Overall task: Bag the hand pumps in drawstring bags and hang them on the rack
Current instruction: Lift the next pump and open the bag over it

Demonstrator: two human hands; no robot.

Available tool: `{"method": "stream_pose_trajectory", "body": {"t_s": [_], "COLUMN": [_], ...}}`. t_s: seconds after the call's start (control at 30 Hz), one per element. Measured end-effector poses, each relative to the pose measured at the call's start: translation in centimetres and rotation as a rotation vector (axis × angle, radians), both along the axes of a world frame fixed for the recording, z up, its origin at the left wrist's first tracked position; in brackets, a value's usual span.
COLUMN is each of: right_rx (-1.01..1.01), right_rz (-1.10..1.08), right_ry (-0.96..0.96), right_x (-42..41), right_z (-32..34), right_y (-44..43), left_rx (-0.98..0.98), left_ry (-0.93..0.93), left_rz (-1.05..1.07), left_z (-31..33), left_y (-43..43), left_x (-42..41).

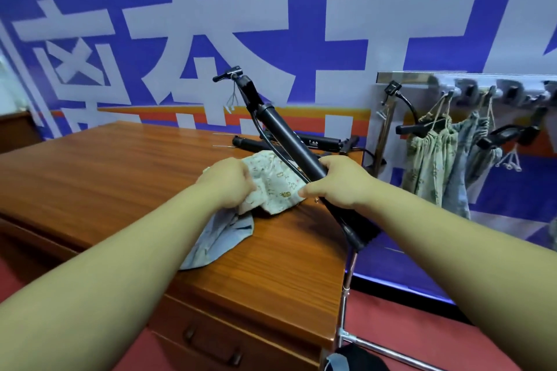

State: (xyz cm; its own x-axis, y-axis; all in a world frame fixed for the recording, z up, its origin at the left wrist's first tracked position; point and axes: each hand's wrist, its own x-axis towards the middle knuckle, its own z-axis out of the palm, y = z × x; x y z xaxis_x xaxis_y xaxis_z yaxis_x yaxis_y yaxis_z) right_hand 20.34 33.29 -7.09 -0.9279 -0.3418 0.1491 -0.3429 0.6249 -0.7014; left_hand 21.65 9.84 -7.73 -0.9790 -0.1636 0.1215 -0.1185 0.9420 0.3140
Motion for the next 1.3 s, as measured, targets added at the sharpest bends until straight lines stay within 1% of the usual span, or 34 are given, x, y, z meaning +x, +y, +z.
{"method": "stream_pose_trajectory", "body": {"t_s": [0.1, 0.17, 0.23, 0.37, 0.6, 0.77, 0.87, 1.0, 1.13, 1.23, 1.3], "right_rx": [-0.076, -0.148, -0.205, -0.221, -0.413, -0.512, -0.577, -0.625, -0.692, -0.713, -0.719], "right_rz": [-0.005, -0.009, -0.018, -0.028, 0.016, -0.035, -0.025, 0.001, 0.035, 0.023, -0.005], "right_ry": [-0.033, -0.066, -0.090, -0.048, -0.001, 0.155, 0.229, 0.302, 0.356, 0.382, 0.404], "right_x": [-0.3, -0.5, -0.8, -1.6, -1.9, -2.5, -2.5, -1.9, -0.6, 0.2, 1.0], "right_z": [0.6, 1.0, 1.6, 2.6, 5.6, 8.3, 9.9, 11.9, 13.8, 15.1, 15.7], "right_y": [-0.3, -0.3, -0.1, 0.2, 0.3, 1.3, 3.1, 6.3, 9.7, 12.4, 14.2], "left_rx": [0.276, 0.454, 0.596, 0.797, 0.816, 0.802, 0.797, 0.779, 0.797, 0.847, 0.897], "left_ry": [0.233, 0.347, 0.429, 0.538, 0.685, 0.751, 0.792, 0.804, 0.817, 0.836, 0.816], "left_rz": [0.058, 0.081, 0.108, 0.131, 0.070, -0.006, -0.077, -0.174, -0.313, -0.392, -0.436], "left_z": [1.1, 2.2, 3.4, 5.6, 9.7, 12.5, 14.2, 16.3, 18.1, 19.4, 20.2], "left_y": [-0.4, -0.4, -0.2, 0.9, 4.0, 6.3, 8.4, 11.9, 16.0, 19.3, 21.5], "left_x": [-0.9, -1.4, -1.8, -2.8, -3.8, -3.6, -3.0, -1.6, -0.4, 0.4, 1.0]}}
